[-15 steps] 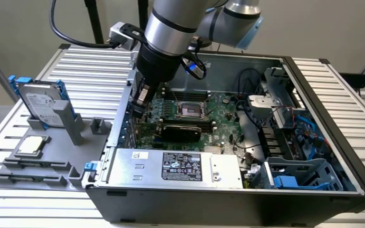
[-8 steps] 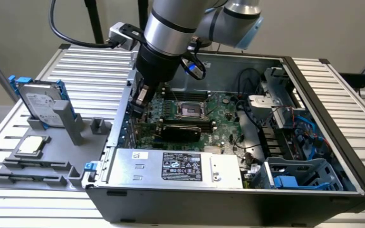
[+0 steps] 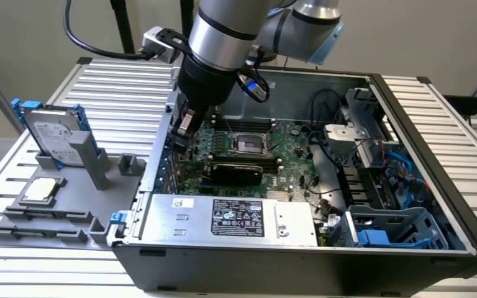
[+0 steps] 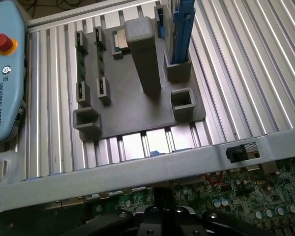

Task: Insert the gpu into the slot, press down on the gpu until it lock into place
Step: 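Press down on the gpu until it lock into place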

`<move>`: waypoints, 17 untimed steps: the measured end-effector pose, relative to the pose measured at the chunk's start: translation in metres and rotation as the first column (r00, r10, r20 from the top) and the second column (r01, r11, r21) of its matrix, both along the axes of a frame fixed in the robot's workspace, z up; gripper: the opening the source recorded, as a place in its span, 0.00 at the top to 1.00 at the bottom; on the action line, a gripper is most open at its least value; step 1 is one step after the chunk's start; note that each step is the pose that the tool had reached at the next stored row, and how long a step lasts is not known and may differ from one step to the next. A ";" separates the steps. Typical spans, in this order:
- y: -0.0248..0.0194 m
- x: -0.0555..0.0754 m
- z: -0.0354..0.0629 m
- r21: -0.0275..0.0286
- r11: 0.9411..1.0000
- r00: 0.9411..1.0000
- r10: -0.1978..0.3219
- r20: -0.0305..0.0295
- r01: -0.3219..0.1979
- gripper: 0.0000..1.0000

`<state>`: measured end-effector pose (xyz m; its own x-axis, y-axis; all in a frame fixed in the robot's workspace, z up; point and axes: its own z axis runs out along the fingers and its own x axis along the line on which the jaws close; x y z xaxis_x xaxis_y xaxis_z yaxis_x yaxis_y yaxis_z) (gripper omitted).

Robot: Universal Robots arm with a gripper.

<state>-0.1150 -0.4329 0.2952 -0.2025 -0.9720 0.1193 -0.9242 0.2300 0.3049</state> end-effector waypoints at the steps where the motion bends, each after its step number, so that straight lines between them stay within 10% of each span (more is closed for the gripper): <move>1: 0.0000 0.001 0.0016 0.000 1.000 1.000 0.000 0.001 0.000 0.89; 6: 0.0000 0.005 0.0052 0.000 1.000 1.000 0.000 0.026 0.000 0.89; 17: -0.0002 0.018 0.0052 0.002 1.000 0.988 0.001 0.155 -0.001 0.89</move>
